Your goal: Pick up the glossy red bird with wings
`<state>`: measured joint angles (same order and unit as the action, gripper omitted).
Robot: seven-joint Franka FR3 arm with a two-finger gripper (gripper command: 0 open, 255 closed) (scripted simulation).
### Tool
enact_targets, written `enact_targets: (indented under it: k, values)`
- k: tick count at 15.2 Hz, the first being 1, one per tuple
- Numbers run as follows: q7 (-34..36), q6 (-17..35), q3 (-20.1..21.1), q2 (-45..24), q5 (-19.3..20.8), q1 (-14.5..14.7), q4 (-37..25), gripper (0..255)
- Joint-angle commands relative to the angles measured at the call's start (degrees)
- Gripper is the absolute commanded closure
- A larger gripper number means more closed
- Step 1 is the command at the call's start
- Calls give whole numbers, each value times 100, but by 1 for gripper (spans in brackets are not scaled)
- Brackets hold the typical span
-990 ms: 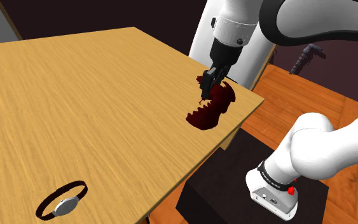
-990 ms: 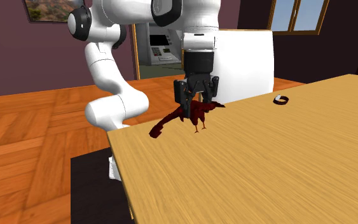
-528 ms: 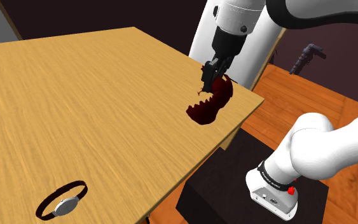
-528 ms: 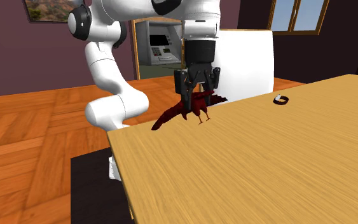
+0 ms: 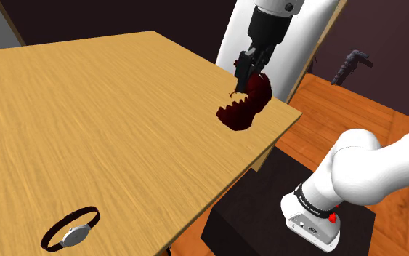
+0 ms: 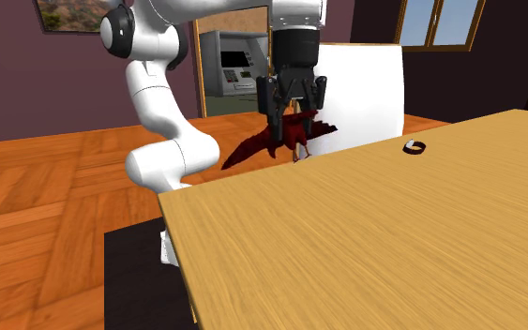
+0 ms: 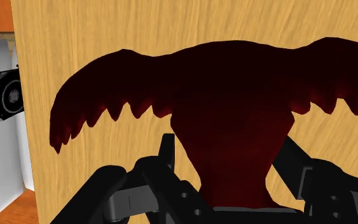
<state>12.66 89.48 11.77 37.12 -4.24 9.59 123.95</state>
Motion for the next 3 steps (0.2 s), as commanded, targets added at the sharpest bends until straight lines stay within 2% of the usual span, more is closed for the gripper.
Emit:
enact_targets:
  k: [1,3]
  values:
    - [-7,-168,-16,-42,15,-10,-211,255]
    - [-7,-179,-17,-45,16,-11,-225,255]
